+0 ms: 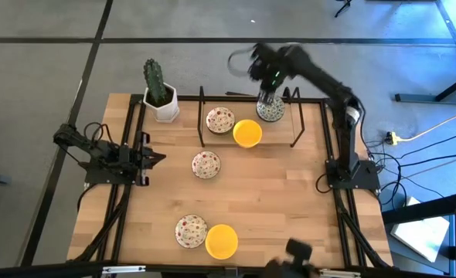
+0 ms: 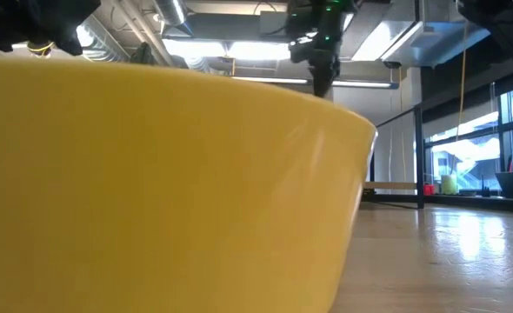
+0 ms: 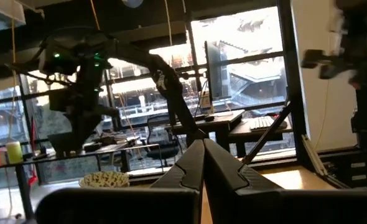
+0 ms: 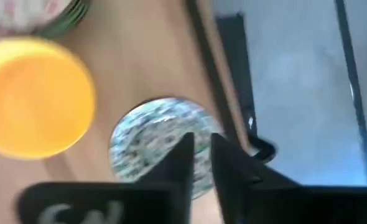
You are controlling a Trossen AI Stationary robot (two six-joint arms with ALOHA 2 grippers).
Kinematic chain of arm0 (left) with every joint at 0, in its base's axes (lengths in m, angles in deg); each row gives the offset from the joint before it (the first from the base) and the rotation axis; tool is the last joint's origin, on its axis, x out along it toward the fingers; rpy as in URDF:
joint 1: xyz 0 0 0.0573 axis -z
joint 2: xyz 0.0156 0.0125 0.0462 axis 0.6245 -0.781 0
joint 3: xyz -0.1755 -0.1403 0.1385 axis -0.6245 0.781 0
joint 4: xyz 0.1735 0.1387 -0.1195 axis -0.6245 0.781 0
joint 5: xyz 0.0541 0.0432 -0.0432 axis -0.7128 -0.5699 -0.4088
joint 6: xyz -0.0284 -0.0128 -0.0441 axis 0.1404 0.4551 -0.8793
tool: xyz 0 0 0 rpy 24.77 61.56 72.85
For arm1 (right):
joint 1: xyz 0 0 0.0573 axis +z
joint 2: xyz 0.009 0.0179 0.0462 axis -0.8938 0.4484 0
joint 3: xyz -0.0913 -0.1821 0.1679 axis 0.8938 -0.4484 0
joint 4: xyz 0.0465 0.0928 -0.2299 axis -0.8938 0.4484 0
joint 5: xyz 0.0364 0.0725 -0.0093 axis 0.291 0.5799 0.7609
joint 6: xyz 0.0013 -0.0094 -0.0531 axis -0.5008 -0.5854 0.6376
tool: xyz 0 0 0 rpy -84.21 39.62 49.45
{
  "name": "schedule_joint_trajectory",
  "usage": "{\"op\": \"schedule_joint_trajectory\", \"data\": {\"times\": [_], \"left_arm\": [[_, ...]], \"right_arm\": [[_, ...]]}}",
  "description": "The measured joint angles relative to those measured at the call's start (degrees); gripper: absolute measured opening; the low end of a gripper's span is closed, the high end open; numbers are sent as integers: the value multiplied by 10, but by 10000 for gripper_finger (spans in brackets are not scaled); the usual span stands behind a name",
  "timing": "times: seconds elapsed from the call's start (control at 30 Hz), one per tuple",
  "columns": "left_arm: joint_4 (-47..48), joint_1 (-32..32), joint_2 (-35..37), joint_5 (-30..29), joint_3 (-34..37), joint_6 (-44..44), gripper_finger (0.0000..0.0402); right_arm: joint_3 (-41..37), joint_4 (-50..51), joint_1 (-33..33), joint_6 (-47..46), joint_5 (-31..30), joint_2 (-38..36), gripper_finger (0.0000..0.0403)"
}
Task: Pick & Place Mini bowls
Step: Stack the blue patterned bowl on the blue patterned bowls on the shelf
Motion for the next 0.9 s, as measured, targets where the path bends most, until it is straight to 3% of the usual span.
{"op": "schedule_joint_trajectory", "data": {"times": [0.1,0.27,0.33,0.67,0.73,0.9], "left_arm": [[0,0,0,3,1,-20,4],[7,0,0,6,10,-36,4],[5,0,0,6,10,-41,4],[4,0,0,5,10,-19,4],[4,0,0,5,10,-14,4],[4,0,0,4,10,-12,4]], "right_arm": [[-34,20,64,-29,-93,0,13],[-110,14,146,-107,-373,-1,16],[-141,8,158,-106,-417,-1,14],[-228,-159,91,1,-338,-1,5],[-237,-177,73,13,-308,-1,4],[-249,-164,44,-2,-301,-1,4]]}}
